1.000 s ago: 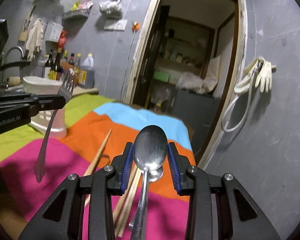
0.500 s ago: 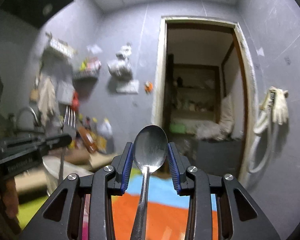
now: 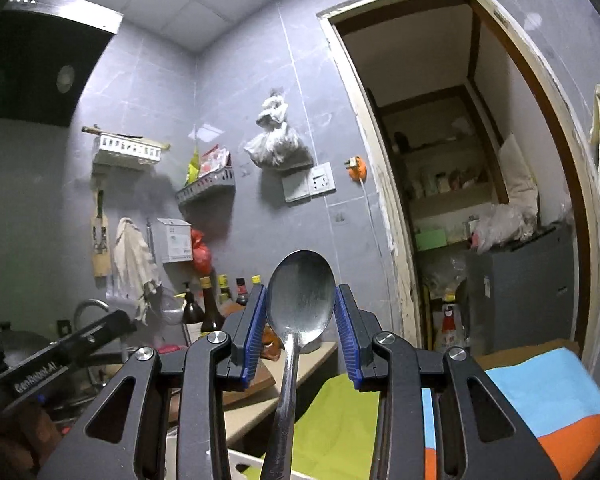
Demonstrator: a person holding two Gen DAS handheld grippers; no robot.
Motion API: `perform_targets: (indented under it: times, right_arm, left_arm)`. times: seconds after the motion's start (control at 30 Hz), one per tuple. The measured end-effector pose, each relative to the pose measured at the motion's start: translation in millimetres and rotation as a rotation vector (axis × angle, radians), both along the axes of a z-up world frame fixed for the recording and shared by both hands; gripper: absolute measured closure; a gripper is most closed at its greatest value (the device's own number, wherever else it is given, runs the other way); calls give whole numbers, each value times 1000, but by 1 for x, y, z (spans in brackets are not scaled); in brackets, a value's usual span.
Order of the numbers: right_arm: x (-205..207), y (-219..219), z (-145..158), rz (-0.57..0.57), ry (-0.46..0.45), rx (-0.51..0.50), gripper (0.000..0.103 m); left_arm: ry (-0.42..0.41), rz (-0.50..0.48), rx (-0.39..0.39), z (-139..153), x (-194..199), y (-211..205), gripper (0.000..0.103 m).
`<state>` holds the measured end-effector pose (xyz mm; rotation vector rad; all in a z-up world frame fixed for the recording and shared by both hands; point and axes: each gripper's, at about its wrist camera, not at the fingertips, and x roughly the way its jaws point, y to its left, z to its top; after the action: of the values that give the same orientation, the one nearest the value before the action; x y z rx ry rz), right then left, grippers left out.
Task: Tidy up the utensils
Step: 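Lift the fork with the left tool while the right tool carries the spoon toward the basket, then open the left tool over the white basket while the right tool drops the spoon in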
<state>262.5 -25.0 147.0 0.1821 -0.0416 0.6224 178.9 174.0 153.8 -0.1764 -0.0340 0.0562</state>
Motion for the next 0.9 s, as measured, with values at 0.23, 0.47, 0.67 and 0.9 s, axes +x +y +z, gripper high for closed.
perform_targets:
  times: [0.23, 0.47, 0.67, 0.9]
  right_arm:
    - [17, 6, -23, -19, 45, 49, 71]
    - [19, 14, -40, -65, 33, 23, 71]
    - [14, 27, -53, -143, -7, -38, 71]
    - [6, 31, -66, -174, 9, -113, 71]
  left_arm:
    - [22, 82, 20, -15, 11, 9, 103]
    - [36, 124, 41, -38, 19, 4, 103]
    - [44, 155, 40, -56, 24, 0, 103]
    - [56, 150, 69, -71, 20, -14, 103]
